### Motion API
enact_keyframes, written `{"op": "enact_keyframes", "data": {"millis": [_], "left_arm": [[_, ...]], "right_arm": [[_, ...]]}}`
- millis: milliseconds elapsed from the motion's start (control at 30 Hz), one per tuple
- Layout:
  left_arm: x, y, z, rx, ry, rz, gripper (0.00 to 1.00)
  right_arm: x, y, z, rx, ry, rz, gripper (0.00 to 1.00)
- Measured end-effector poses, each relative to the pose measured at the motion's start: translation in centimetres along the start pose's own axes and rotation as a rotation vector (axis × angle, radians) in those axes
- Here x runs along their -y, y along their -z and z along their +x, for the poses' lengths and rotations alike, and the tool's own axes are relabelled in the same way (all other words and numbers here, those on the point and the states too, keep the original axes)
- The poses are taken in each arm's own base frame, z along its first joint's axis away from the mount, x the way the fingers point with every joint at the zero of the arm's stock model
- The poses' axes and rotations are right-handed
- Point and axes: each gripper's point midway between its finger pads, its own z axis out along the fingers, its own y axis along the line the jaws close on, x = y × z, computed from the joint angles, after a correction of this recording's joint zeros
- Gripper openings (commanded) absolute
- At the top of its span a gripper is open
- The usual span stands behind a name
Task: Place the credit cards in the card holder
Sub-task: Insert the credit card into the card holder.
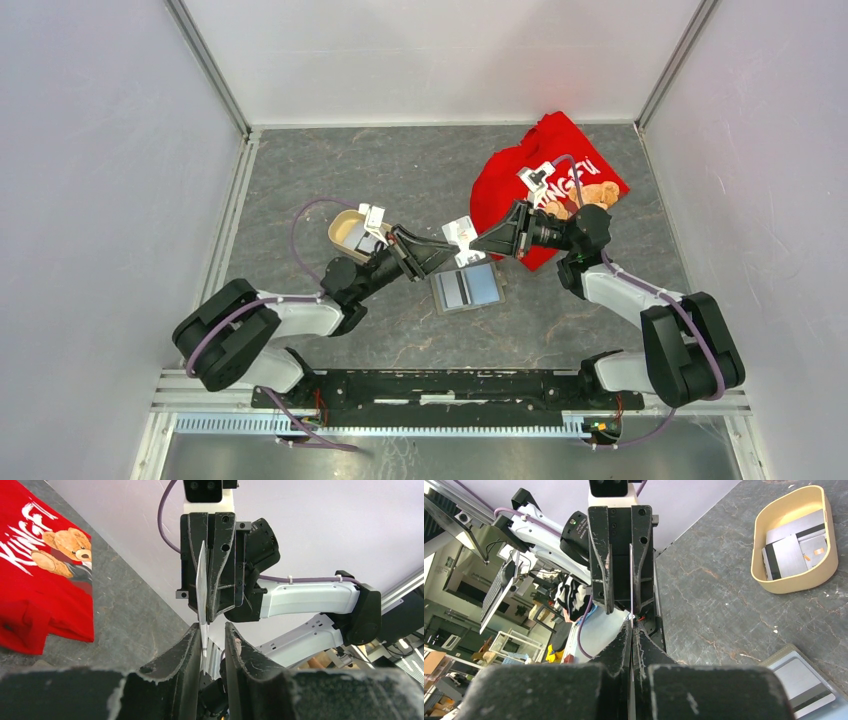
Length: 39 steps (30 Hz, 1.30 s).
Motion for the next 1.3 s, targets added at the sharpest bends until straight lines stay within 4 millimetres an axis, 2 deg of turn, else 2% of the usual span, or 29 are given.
{"op": "enact_keyframes", "data": {"millis": [67, 167, 233, 267, 300, 367, 433, 467, 567, 700, 800, 867, 933, 1033, 1167, 1300], "left_arm": [[-0.2, 0.0, 0.1, -0.002, 0.012, -0.002, 0.27], [-0.3, -0.1, 0.2, 0.001, 0.027, -0.002, 0.04], [-0.4, -0.1, 0.2, 0.006, 0.033, -0.008, 0.02], [-0.5, -0.1, 0.1, 0.009, 0.035, -0.012, 0.02], [-0.5, -0.1, 0.1, 0.01, 0.035, -0.014, 0.02], [-0.8, -0.1, 0.2, 0.005, 0.04, -0.03, 0.02], [-1.3, 0.2, 0.3, -0.011, 0.047, -0.068, 0.02], [-1.7, 0.5, 0.3, -0.024, 0.046, -0.099, 0.02], [-2.6, 1.6, 0.1, -0.064, 0.01, -0.183, 0.02], [-4.4, 3.8, 0.2, -0.156, -0.037, -0.318, 0.02], [-6.3, 5.4, 1.6, -0.272, -0.009, -0.41, 0.02], [-7.9, 6.4, 3.7, -0.378, 0.057, -0.462, 0.02], [-9.0, 7.1, 5.6, -0.46, 0.115, -0.492, 0.02], [-10.6, 8.3, 8.6, -0.586, 0.214, -0.539, 0.02], [-11.4, 8.3, 10.2, -0.665, 0.283, -0.546, 0.02], [-12.2, 7.8, 10.7, -0.687, 0.303, -0.536, 0.02]], "right_arm": [[0.0, 0.0, -0.1, 0.004, 0.0, 0.002, 0.0], [0.1, 0.0, -0.2, 0.01, 0.0, 0.006, 0.0], [0.1, 0.0, -0.2, 0.01, 0.001, 0.005, 0.01], [0.1, 0.0, -0.2, 0.011, 0.005, 0.005, 0.12], [0.1, 0.0, -0.2, 0.011, 0.011, 0.005, 0.27], [0.4, 0.0, 0.0, 0.004, 0.035, 0.012, 0.48], [1.6, 0.2, 0.7, -0.027, 0.083, 0.045, 0.71], [2.4, 0.4, 1.0, -0.05, 0.114, 0.073, 0.79], [5.1, 1.4, 0.7, -0.102, 0.28, 0.197, 0.85], [6.6, 4.3, 0.1, -0.135, 0.504, 0.341, 0.84], [7.9, 6.2, 0.5, -0.172, 0.6, 0.417, 0.81], [9.3, 6.9, 2.0, -0.226, 0.603, 0.436, 0.77], [10.4, 7.3, 3.3, -0.27, 0.577, 0.436, 0.67], [12.6, 8.0, 6.4, -0.36, 0.483, 0.436, 0.55], [14.1, 8.4, 10.4, -0.467, 0.354, 0.423, 0.45], [14.1, 7.6, 12.6, -0.539, 0.319, 0.393, 0.32]]}}
